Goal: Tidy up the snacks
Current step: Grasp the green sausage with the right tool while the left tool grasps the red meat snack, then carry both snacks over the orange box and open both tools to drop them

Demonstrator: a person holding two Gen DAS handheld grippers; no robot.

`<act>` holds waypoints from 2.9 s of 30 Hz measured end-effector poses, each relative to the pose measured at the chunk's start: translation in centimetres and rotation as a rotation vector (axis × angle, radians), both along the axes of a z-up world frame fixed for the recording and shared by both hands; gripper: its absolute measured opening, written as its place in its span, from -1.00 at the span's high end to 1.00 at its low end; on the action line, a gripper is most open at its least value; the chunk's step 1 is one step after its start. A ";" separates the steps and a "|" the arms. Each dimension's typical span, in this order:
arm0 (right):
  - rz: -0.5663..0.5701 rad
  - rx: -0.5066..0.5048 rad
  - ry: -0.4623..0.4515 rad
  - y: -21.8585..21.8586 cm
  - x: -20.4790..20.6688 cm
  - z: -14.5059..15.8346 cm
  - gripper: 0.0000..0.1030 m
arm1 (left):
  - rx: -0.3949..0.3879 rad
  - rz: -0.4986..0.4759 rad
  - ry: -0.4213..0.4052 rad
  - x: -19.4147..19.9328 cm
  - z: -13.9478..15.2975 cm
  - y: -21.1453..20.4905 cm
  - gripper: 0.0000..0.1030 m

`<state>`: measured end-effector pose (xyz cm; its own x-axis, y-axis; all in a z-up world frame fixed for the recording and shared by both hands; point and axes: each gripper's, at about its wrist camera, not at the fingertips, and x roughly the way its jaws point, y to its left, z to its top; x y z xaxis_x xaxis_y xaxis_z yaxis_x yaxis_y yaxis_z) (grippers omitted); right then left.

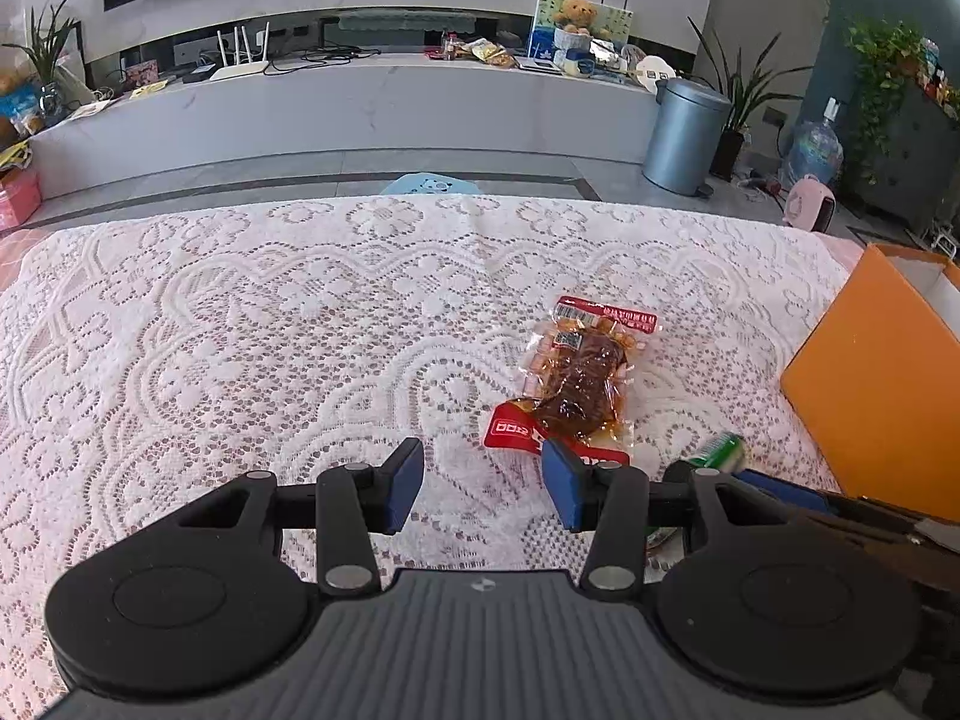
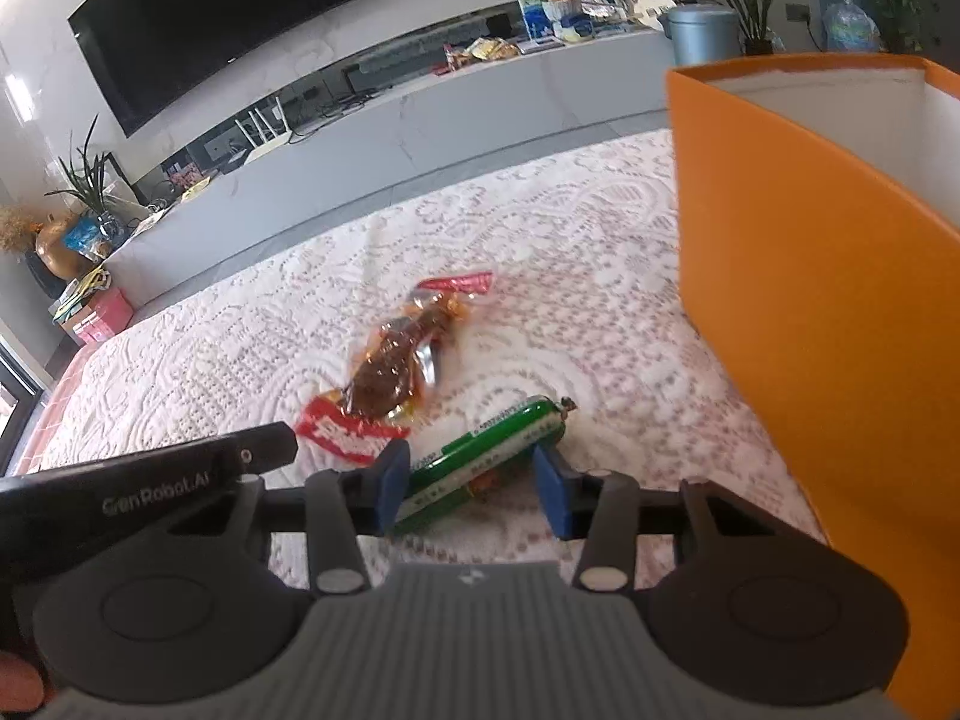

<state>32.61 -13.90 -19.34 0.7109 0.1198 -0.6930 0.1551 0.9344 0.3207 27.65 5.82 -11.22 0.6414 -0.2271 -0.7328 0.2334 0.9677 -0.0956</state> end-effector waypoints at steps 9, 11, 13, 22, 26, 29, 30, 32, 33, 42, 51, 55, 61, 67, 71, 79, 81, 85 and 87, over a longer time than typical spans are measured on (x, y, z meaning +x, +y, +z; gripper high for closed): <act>0.037 -0.005 -0.001 0.6 1.3 -0.7 0.45 | -0.002 -0.002 -0.021 -0.2 -0.1 0.0 -0.04; 0.033 -0.030 0.001 0.6 1.2 -0.4 0.48 | -0.009 -0.014 -0.020 -0.1 -0.1 -0.2 -0.04; 0.009 -0.045 -0.018 0.0 0.9 0.1 0.50 | -0.008 -0.043 -0.019 0.2 0.0 -0.6 -0.04; 0.022 -0.192 -0.070 -1.2 0.9 0.8 0.55 | -0.005 -0.142 -0.017 4.4 -0.4 -3.7 -0.06; 0.032 -0.230 -0.096 -1.5 1.3 0.4 0.56 | 0.026 -0.199 -0.033 5.3 -0.8 -5.5 -0.49; 0.031 -0.219 -0.074 -1.6 1.7 -0.3 0.56 | 0.063 -0.207 -0.020 5.7 -1.6 -6.3 -0.49; 0.029 -0.218 -0.065 -1.7 1.9 -0.5 0.56 | 0.063 -0.209 -0.008 5.8 -1.9 -6.4 -0.50; 0.025 -0.216 -0.054 -1.7 2.1 -0.7 0.57 | 0.067 -0.206 0.003 6.1 -2.5 -6.6 -0.50; 0.024 -0.213 -0.056 -1.8 2.1 -0.8 0.57 | 0.075 -0.199 0.001 6.1 -2.6 -6.7 -0.50; 0.015 -0.197 -0.055 -2.0 2.3 -1.1 0.55 | 0.103 -0.195 -0.040 5.7 -3.3 -7.3 -0.37; 0.013 -0.170 -0.042 -2.2 2.4 -1.5 0.48 | 0.112 -0.193 -0.070 5.0 -2.7 -7.2 -0.26; 0.012 -0.159 -0.054 -2.4 2.4 -1.4 0.38 | 0.114 -0.181 -0.074 4.5 -2.2 -6.7 -0.24; 0.018 -0.154 -0.051 -2.4 2.6 -1.6 0.52 | 0.083 -0.163 -0.042 4.1 -1.6 -5.9 -0.19; 0.025 -0.142 -0.067 -2.5 2.3 -1.2 0.60 | 0.056 -0.137 -0.056 3.3 -0.7 -5.2 -0.19; 0.048 -0.152 -0.115 -2.1 1.7 0.0 0.60 | 0.045 -0.116 -0.074 2.4 0.7 -4.6 -0.19; 0.073 -0.161 -0.174 -1.8 -1.3 3.0 0.61 | 0.013 -0.075 -0.113 -1.0 4.5 -3.5 -0.19; 0.085 -0.174 -0.182 -1.7 -2.2 3.8 0.61 | -0.001 -0.070 -0.127 -2.2 5.6 -3.4 -0.19; 0.092 -0.166 -0.190 -2.1 -4.2 5.9 0.61 | -0.037 -0.066 -0.162 -4.6 7.7 -3.7 -0.19; 0.084 -0.150 -0.193 -2.7 -5.4 7.1 0.61 | -0.048 -0.066 -0.176 -5.7 8.7 -4.0 -0.19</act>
